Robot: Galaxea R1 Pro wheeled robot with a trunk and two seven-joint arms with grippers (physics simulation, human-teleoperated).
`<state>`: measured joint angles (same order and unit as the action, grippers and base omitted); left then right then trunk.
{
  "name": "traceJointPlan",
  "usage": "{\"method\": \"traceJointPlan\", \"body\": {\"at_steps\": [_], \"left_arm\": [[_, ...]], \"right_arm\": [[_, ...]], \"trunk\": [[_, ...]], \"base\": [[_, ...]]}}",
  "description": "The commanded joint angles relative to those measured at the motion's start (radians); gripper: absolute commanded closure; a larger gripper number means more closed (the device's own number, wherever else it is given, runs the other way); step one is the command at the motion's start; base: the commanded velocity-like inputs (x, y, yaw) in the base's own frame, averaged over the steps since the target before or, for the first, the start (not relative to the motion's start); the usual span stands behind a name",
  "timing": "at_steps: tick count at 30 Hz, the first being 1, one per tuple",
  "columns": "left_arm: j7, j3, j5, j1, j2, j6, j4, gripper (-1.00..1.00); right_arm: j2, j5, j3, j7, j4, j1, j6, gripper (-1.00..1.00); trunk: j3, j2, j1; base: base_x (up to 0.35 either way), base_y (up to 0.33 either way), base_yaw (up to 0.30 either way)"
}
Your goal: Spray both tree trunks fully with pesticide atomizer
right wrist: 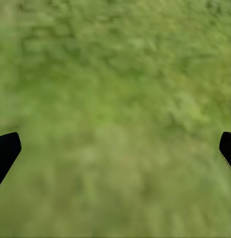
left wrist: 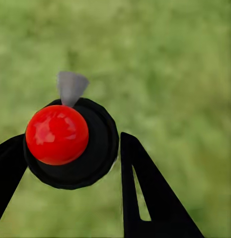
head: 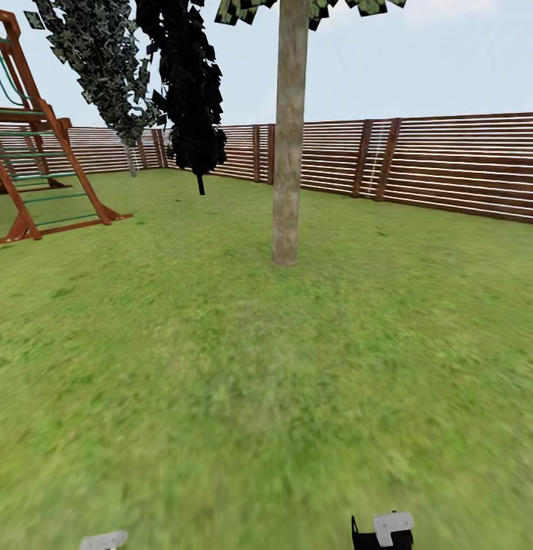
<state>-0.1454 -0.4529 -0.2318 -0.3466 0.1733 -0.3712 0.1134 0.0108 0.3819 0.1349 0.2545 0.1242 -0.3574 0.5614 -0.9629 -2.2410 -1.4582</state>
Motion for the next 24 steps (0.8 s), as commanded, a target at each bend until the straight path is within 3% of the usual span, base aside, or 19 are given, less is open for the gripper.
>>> {"method": "traceJointPlan", "body": {"at_steps": [1,24], "left_arm": [[0.0,-0.001,0.001,0.0,0.0,0.0,0.0,1.0],[0.0,0.0,0.0,0.0,0.0,0.0,0.0,1.0]], "right_arm": [[0.0,0.0,0.0,0.0,0.0,0.0,0.0,-1.0],[0.004,-0.001,-0.001,-0.003,0.001,0.0,0.0,-1.0]], "trunk": [[0.0,0.0,0.0],[0.0,0.0,0.0]], "base": [[0.34,0.0,0.0],[0.34,0.0,0.0]]}}
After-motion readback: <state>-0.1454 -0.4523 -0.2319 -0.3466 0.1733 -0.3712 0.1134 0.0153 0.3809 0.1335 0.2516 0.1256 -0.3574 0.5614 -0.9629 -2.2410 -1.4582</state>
